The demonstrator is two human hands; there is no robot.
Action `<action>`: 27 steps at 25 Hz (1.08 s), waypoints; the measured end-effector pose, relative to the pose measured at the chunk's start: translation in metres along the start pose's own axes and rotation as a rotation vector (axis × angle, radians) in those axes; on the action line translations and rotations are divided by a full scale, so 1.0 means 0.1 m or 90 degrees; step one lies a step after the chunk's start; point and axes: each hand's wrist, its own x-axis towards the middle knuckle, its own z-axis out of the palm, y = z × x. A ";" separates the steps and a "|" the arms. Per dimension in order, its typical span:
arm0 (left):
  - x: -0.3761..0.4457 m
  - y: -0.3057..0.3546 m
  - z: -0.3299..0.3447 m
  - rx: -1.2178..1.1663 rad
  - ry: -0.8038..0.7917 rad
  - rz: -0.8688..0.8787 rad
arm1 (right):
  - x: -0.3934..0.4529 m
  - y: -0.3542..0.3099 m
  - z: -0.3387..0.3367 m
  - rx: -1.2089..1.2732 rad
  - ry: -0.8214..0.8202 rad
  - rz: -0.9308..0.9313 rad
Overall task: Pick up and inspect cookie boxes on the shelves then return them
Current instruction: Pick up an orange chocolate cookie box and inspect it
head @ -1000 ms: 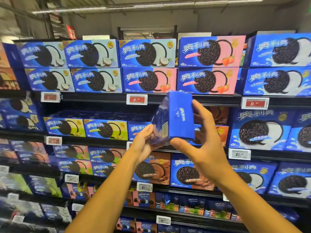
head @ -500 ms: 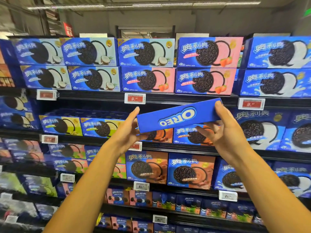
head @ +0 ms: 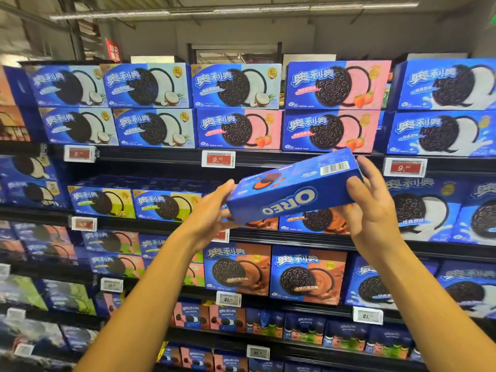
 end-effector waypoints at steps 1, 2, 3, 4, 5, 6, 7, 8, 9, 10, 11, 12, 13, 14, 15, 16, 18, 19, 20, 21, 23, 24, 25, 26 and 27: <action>0.00 -0.03 0.02 0.038 -0.009 -0.012 | 0.01 -0.03 0.02 -0.012 -0.001 -0.039; -0.01 -0.05 0.05 0.064 -0.006 -0.020 | 0.01 -0.06 0.03 -0.035 -0.015 -0.078; -0.03 -0.06 0.08 0.075 0.005 -0.012 | 0.01 -0.08 0.06 -0.068 -0.040 -0.111; -0.05 -0.04 0.11 0.071 0.019 0.010 | -0.01 -0.09 0.09 -0.111 -0.071 -0.135; -0.08 -0.01 0.16 0.052 0.026 0.033 | -0.03 -0.10 0.12 -0.158 -0.100 -0.151; -0.11 0.04 0.21 0.029 0.023 0.050 | -0.05 -0.11 0.17 -0.213 -0.123 -0.165; -0.15 0.08 0.27 0.012 0.009 0.061 | -0.07 -0.10 0.22 -0.281 -0.139 -0.187; -0.20 0.12 0.34 -0.004 -0.021 0.070 | -0.08 -0.10 0.27 -0.358 -0.157 -0.216; -0.25 0.16 0.40 -0.024 -0.064 0.073 | -0.08 -0.10 0.32 -0.432 -0.179 -0.253; -0.29 0.20 0.46 -0.041 -0.109 0.075 | -0.08 -0.10 0.36 -0.500 -0.205 -0.294; -0.32 0.24 0.51 -0.056 -0.148 0.080 | -0.07 -0.10 0.41 -0.559 -0.229 -0.335; -0.35 0.27 0.56 -0.069 -0.173 0.087 | -0.07 -0.09 0.45 -0.603 -0.248 -0.367; -0.37 0.28 0.60 -0.081 -0.178 0.091 | -0.07 -0.09 0.48 -0.630 -0.261 -0.386; -0.39 0.28 0.63 -0.085 -0.165 0.099 | -0.07 -0.08 0.51 -0.643 -0.268 -0.391; -0.39 0.28 0.66 -0.082 -0.140 0.116 | -0.08 -0.07 0.54 -0.647 -0.272 -0.388; -0.39 0.25 0.67 -0.081 -0.121 0.133 | -0.08 -0.05 0.56 -0.647 -0.278 -0.383; -0.38 0.16 0.64 -0.113 -0.117 0.150 | -0.07 -0.01 0.57 -0.647 -0.304 -0.371; -0.38 0.13 0.62 -0.142 -0.118 0.149 | -0.06 0.02 0.55 -0.647 -0.320 -0.360; -0.38 0.11 0.59 -0.177 -0.113 0.141 | -0.04 0.04 0.53 -0.650 -0.335 -0.342; -0.37 0.08 0.55 -0.222 -0.104 0.126 | -0.02 0.06 0.49 -0.655 -0.344 -0.323; -0.35 0.05 0.43 -0.316 -0.100 0.097 | 0.02 0.09 0.35 -0.667 -0.325 -0.289; -0.33 0.04 0.35 -0.355 -0.109 0.093 | 0.04 0.10 0.25 -0.658 -0.292 -0.269; -0.31 0.03 0.27 -0.385 -0.120 0.099 | 0.06 0.11 0.16 -0.629 -0.237 -0.238; -0.30 0.02 0.19 -0.410 -0.133 0.110 | 0.08 0.11 0.08 -0.584 -0.166 -0.192; -0.29 0.01 0.12 -0.431 -0.148 0.120 | 0.10 0.11 0.03 -0.519 -0.093 -0.128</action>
